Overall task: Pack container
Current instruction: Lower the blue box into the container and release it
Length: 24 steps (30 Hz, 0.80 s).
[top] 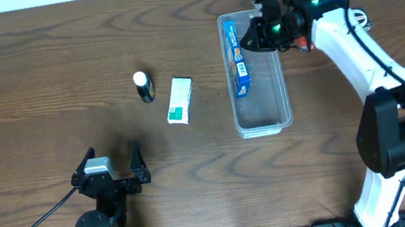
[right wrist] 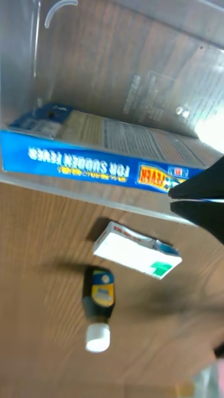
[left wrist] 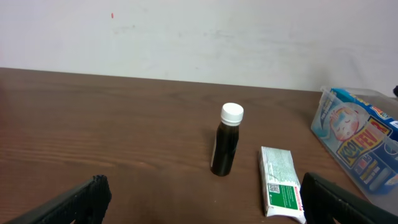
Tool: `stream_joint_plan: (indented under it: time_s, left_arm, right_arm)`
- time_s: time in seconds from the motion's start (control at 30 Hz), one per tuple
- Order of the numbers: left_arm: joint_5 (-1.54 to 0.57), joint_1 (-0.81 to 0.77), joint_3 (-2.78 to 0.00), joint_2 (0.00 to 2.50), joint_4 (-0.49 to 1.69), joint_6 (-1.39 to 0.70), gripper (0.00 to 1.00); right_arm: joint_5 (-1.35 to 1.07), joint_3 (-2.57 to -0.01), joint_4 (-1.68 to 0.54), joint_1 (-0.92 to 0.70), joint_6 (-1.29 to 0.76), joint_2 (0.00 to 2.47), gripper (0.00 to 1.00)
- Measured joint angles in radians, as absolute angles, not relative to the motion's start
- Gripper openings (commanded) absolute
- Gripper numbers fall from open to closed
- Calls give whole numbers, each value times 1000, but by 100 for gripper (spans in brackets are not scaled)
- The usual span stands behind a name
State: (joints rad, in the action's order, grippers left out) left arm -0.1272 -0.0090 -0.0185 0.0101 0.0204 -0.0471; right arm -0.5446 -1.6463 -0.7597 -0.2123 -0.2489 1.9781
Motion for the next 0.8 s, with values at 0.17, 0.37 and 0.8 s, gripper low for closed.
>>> stream_joint_plan:
  time_s: [0.17,0.37,0.8]
  left_arm:
    - [-128,-9,-19,10,20,-47,98]
    - [-128,-9,-19,10,20,-47,98]
    - [-127,-9,-19,10,20,-47,98]
  right_arm:
    - [-429,-1646,-769,-292,-195,1975,1]
    - [-333,-1646,-780,-339,-167,1975,1]
    - [-263,-1646,-782,-339,-149,1982,1]
